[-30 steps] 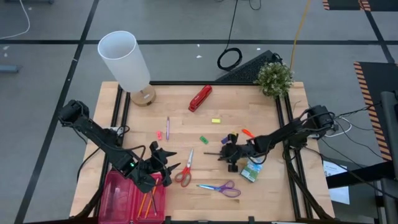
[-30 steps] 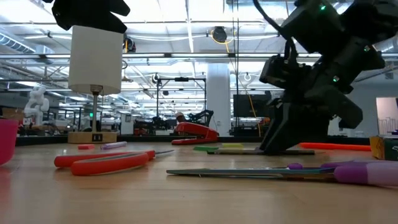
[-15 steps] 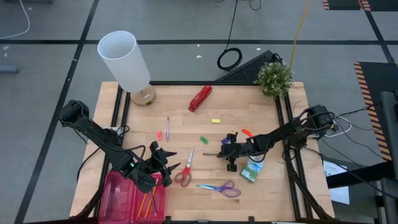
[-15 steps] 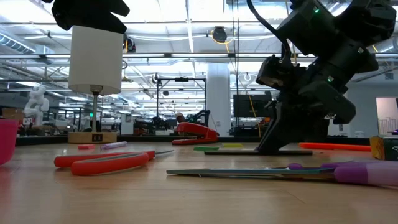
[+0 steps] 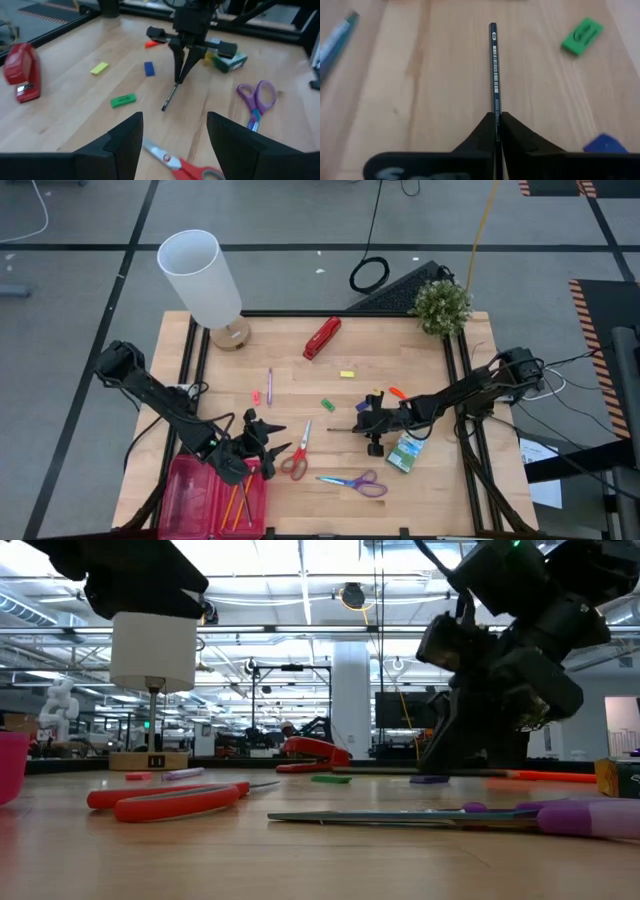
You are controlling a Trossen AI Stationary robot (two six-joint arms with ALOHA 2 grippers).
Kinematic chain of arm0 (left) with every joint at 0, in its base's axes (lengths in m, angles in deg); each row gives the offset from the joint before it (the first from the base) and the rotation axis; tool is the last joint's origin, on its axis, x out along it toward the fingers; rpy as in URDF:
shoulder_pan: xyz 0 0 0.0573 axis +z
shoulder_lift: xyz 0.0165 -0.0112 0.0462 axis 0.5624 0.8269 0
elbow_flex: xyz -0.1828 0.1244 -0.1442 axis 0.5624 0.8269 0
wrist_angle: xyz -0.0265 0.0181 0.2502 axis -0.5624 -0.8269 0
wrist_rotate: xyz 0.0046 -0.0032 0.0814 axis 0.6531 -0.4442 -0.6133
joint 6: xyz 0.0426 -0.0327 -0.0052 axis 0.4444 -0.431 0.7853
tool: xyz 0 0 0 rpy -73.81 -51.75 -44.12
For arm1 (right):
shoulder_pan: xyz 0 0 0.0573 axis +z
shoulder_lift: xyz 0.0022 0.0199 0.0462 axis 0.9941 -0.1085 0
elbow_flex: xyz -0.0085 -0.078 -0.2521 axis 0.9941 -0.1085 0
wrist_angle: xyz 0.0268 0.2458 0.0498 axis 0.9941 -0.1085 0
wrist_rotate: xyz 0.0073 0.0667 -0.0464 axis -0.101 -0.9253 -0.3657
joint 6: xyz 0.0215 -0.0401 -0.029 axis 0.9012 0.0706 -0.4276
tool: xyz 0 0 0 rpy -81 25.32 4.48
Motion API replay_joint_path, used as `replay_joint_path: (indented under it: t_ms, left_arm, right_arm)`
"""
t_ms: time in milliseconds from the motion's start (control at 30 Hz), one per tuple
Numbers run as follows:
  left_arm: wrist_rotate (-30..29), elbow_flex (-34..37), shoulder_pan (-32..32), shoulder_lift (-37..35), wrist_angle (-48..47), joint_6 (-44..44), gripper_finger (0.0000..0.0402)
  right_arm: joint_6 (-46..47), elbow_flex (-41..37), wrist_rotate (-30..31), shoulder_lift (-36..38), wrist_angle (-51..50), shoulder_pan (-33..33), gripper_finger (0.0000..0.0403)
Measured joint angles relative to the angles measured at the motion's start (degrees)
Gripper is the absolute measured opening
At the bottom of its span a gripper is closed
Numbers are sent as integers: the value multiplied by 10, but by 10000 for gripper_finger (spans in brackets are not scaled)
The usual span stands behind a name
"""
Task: Pack school essentials
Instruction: Put the black pencil into the red supply box
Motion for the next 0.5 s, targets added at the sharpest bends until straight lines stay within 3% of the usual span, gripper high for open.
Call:
replay_joint_path:
  t_ms: [200, 500]
  left_arm:
    - [14, 48, 12, 0, 131, 61, 223]
    - [40, 68, 30, 0, 152, 59, 223]
  right_arm:
    - [0, 0, 3, 16, 6, 0, 7]
    - [4, 1, -9, 27, -6, 0, 7]
